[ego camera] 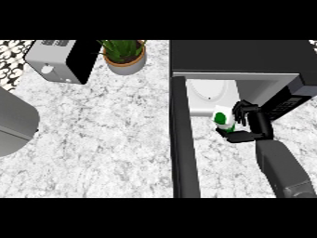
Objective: Pick up the milk, place it into the microwave and close the microwave
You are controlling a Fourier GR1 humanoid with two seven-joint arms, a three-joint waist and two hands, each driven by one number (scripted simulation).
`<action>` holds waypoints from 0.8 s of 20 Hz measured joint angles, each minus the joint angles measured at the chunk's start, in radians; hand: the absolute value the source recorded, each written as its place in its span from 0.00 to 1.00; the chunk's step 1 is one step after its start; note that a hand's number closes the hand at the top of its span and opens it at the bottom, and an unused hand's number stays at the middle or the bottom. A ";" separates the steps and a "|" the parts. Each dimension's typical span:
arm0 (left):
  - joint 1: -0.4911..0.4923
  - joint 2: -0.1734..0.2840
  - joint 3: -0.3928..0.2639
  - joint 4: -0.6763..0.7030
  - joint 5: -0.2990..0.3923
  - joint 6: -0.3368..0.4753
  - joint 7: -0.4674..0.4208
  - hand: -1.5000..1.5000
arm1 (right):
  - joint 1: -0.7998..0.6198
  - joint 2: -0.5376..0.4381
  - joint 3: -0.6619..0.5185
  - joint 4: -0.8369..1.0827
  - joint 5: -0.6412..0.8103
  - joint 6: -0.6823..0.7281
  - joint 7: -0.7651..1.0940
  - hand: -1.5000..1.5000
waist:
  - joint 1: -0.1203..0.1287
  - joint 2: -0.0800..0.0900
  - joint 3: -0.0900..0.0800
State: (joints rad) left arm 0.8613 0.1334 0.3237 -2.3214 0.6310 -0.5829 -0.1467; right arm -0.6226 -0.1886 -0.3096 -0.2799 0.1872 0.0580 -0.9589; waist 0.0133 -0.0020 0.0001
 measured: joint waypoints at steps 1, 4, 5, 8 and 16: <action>-0.004 0.004 -0.002 0.000 0.001 -0.003 0.001 0.00 | -0.003 -0.001 0.000 0.006 -0.001 0.000 0.001 1.00 | 0.000 -0.001 -0.001; -0.023 0.011 0.000 0.003 0.003 -0.006 -0.005 0.00 | -0.007 -0.007 0.003 0.021 0.001 0.000 -0.003 1.00 | 0.005 -0.003 -0.003; -0.034 0.011 -0.004 0.004 0.004 -0.006 -0.007 0.00 | -0.007 -0.005 0.004 0.023 0.004 -0.018 -0.006 1.00 | 0.005 -0.003 -0.005; -0.057 0.022 -0.003 0.011 0.006 -0.004 -0.008 0.00 | -0.005 -0.006 0.016 0.024 0.019 -0.070 -0.016 1.00 | 0.009 -0.003 -0.006; -0.104 0.048 0.000 0.015 0.012 0.001 -0.005 0.00 | 0.015 -0.004 0.015 0.018 0.024 -0.179 -0.057 1.00 | 0.033 0.000 -0.011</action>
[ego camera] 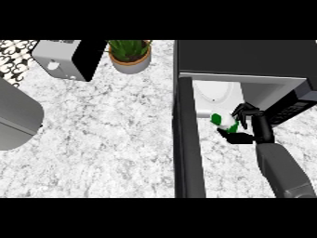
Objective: Pick up the milk, place it into the microwave and close the microwave
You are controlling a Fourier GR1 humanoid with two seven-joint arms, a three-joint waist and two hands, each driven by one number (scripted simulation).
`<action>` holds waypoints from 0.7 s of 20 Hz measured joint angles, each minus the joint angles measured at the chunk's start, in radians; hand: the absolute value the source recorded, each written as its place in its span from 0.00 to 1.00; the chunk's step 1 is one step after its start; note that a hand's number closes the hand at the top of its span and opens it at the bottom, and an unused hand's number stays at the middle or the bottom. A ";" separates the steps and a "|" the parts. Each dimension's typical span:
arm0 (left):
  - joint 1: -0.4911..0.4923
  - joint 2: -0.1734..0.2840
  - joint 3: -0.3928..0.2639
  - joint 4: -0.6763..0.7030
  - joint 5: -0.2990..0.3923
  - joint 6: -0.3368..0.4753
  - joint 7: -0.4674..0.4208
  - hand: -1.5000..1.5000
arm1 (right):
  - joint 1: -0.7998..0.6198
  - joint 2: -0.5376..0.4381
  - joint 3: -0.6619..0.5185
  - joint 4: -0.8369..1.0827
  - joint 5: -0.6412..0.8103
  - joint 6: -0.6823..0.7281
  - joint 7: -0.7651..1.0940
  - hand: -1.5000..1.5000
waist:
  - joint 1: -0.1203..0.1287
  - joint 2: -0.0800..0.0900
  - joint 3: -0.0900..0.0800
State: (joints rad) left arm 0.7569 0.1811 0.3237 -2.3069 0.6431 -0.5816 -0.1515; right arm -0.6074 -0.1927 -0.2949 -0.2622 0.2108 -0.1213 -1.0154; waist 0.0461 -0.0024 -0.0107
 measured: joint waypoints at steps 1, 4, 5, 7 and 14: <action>-0.009 0.006 0.001 0.001 0.001 0.001 0.002 0.00 | 0.001 0.001 -0.001 -0.002 -0.001 -0.008 -0.004 1.00 | 0.001 0.001 0.000; -0.019 0.017 0.004 0.002 0.005 0.003 0.006 0.00 | 0.016 -0.003 0.001 -0.012 -0.001 -0.027 -0.013 1.00 | 0.013 0.001 -0.001; -0.022 0.020 0.005 0.003 0.007 0.004 0.008 0.00 | 0.020 -0.003 0.001 -0.017 -0.002 -0.034 -0.016 1.00 | 0.016 0.002 -0.002; -0.028 0.026 0.006 0.003 0.008 0.005 0.011 0.00 | 0.030 -0.001 -0.005 -0.028 -0.009 -0.048 -0.020 1.00 | 0.023 0.002 -0.002; -0.057 0.042 0.004 0.012 0.025 0.008 0.021 0.00 | 0.064 0.003 -0.010 -0.077 -0.021 -0.088 -0.032 1.00 | 0.042 0.009 -0.003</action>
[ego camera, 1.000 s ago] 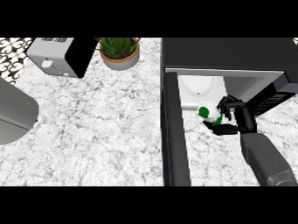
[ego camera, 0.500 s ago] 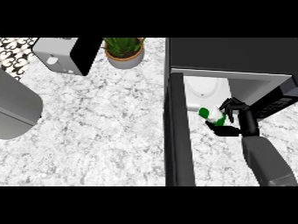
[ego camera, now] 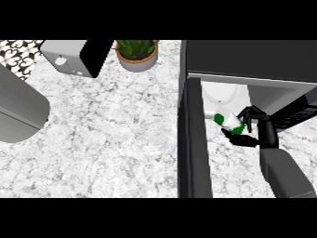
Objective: Pick up the milk, place it into the microwave and close the microwave
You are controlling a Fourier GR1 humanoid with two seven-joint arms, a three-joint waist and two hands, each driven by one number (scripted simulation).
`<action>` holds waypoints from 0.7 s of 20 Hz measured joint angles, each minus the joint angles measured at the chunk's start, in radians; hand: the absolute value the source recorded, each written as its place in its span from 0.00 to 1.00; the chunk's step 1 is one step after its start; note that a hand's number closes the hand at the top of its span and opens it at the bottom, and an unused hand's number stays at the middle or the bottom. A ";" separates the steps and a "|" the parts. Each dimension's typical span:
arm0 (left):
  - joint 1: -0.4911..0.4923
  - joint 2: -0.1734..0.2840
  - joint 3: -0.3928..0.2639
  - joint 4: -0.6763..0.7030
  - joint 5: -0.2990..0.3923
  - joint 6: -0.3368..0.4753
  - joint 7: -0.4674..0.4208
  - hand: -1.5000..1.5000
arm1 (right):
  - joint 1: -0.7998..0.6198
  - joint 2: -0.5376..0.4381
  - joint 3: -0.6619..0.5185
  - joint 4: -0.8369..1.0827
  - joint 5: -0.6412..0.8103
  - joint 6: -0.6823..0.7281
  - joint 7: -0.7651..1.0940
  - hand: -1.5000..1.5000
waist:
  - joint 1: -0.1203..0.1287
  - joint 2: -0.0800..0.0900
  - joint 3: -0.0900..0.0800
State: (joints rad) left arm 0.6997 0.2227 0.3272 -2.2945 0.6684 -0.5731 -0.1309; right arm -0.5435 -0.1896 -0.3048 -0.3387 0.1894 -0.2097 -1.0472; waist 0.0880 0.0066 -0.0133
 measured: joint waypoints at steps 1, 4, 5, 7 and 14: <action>-0.006 0.003 0.000 0.000 0.000 0.002 0.001 0.00 | 0.004 0.001 0.000 -0.007 -0.001 -0.005 -0.001 1.00 | 0.001 0.001 0.001; -0.015 0.007 0.000 0.001 0.004 0.004 0.005 0.00 | 0.021 0.001 0.000 -0.032 -0.006 -0.017 -0.004 1.00 | 0.010 0.004 0.001; -0.017 0.010 0.000 0.002 0.004 0.004 0.008 0.00 | 0.027 0.001 0.001 -0.041 -0.007 -0.020 -0.004 1.00 | 0.013 0.005 0.002; -0.023 0.017 0.001 0.002 0.005 0.007 0.013 0.00 | 0.039 0.003 0.000 -0.059 -0.011 -0.029 -0.005 1.00 | 0.018 0.008 0.002; -0.046 0.037 0.017 0.007 -0.009 0.016 0.025 0.00 | 0.077 0.006 0.000 -0.123 -0.022 -0.054 0.002 1.00 | 0.036 0.015 0.005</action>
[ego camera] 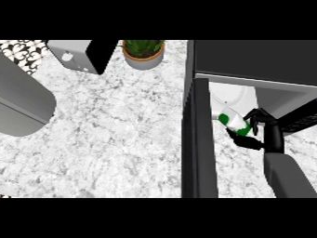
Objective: Pick up the milk, place it into the microwave and close the microwave
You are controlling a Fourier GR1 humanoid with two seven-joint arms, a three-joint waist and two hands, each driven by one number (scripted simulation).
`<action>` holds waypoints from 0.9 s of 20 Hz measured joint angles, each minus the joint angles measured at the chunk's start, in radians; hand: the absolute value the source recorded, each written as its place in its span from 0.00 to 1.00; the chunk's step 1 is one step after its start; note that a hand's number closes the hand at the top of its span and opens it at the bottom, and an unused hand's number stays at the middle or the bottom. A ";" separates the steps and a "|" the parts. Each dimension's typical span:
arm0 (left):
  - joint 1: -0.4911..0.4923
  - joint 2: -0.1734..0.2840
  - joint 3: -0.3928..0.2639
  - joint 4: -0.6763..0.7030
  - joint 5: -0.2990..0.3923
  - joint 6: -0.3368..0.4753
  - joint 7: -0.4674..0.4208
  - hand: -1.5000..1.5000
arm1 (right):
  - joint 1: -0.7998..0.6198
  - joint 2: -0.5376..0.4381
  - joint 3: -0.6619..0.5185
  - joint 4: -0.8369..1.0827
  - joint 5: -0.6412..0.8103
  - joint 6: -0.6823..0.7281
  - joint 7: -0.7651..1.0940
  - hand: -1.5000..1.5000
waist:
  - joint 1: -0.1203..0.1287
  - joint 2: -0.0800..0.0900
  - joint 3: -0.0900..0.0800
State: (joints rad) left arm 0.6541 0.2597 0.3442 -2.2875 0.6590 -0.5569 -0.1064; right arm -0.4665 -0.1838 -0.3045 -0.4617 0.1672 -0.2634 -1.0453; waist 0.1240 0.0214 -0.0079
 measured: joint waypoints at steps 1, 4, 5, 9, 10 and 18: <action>-0.005 0.002 -0.001 0.002 -0.002 0.001 0.002 0.00 | 0.005 0.001 0.001 -0.010 -0.001 -0.003 0.001 1.00 | 0.002 0.002 0.001; -0.017 0.008 0.000 0.008 -0.010 0.006 0.007 0.00 | 0.018 0.003 0.004 -0.036 -0.004 -0.013 0.008 1.00 | 0.006 0.006 0.002; -0.021 0.009 0.000 0.009 -0.012 0.007 0.008 0.00 | 0.023 0.003 0.004 -0.045 -0.005 -0.017 0.011 1.00 | 0.009 0.007 0.002; -0.033 0.017 0.000 0.015 -0.015 0.010 0.014 0.00 | 0.023 0.025 -0.001 -0.070 -0.025 -0.039 0.031 0.00 | 0.017 0.012 0.009; -0.037 0.019 0.000 0.017 -0.016 0.011 0.016 0.00 | 0.010 0.029 -0.005 -0.069 -0.037 -0.034 0.043 0.00 | 0.020 0.015 0.012; -0.072 0.036 -0.010 0.026 -0.026 0.011 0.027 0.00 | 0.012 0.029 0.023 -0.073 -0.022 -0.123 0.125 0.00 | 0.030 0.014 0.002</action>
State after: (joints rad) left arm 0.5823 0.2954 0.3345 -2.2615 0.6334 -0.5464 -0.0789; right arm -0.4543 -0.1553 -0.2815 -0.5352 0.1451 -0.3862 -0.9202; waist 0.1535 0.0356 -0.0061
